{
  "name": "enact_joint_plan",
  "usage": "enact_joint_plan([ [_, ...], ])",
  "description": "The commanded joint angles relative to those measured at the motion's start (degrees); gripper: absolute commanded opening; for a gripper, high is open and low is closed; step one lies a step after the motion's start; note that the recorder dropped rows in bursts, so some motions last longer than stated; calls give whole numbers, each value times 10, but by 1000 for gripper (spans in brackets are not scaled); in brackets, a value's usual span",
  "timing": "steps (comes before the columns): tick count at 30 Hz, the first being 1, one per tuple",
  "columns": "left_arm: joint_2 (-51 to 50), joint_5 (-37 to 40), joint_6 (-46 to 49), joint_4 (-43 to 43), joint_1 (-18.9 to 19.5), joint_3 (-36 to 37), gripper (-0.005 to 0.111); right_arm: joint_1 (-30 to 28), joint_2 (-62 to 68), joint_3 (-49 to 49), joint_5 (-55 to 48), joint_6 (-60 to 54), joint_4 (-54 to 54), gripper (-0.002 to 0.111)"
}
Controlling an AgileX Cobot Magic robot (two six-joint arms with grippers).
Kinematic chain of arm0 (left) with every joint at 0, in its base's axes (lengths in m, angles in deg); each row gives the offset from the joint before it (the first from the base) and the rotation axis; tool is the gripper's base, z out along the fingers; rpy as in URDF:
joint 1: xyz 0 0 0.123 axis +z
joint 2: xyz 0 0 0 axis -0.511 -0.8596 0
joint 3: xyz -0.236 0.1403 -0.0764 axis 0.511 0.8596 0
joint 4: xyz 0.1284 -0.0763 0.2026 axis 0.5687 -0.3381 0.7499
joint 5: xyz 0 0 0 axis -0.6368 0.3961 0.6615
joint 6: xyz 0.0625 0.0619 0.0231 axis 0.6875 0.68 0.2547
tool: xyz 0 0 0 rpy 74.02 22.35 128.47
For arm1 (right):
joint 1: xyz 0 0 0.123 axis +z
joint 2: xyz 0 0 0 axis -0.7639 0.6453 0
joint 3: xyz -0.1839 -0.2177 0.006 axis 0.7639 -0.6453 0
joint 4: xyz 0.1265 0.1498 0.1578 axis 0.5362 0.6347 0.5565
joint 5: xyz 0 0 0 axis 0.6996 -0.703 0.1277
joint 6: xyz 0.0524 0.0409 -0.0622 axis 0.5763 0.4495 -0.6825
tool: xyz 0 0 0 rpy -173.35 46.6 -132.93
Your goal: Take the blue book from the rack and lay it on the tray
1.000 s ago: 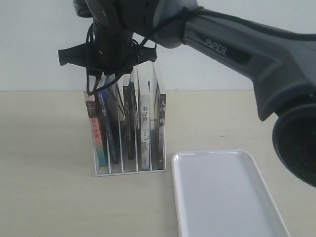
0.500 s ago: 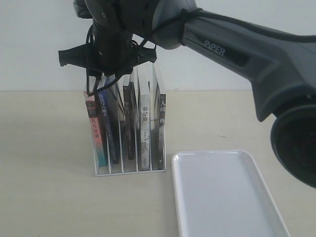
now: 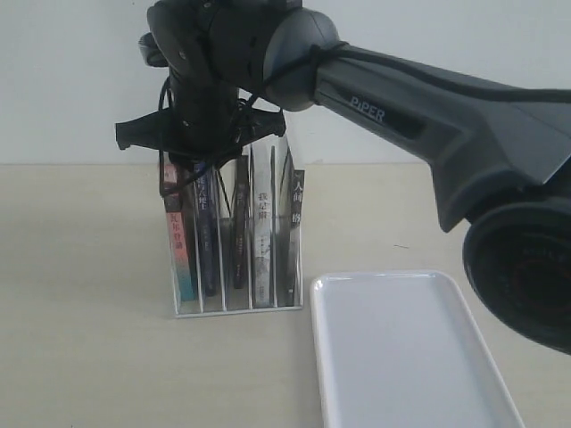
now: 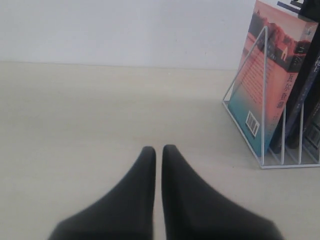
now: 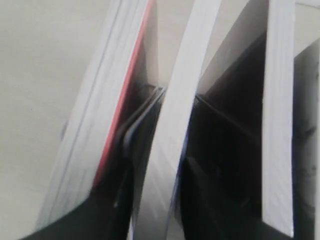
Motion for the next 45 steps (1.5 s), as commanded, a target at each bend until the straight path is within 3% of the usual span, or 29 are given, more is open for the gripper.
enact_joint_plan([
  [1,2,-1,1,-6,0,2,4,0,-2,-2,1,-6,-2,13],
  [23,2,-1,1,-6,0,2,4,0,-41,-2,-7,-12,-2,11],
  [29,2,-1,1,-6,0,2,4,0,-42,-2,-2,-10,-2,23],
  [32,2,-1,1,-6,0,2,4,0,-42,-2,-3,-10,-2,14],
  [34,2,-1,1,-6,0,2,4,0,-42,-2,-5,-11,-1,-1],
  [41,2,-1,1,-6,0,2,4,0,-42,-2,-16,-26,-1,1],
  [45,2,-1,1,-6,0,2,4,0,-42,-2,-28,-26,-1,14],
])
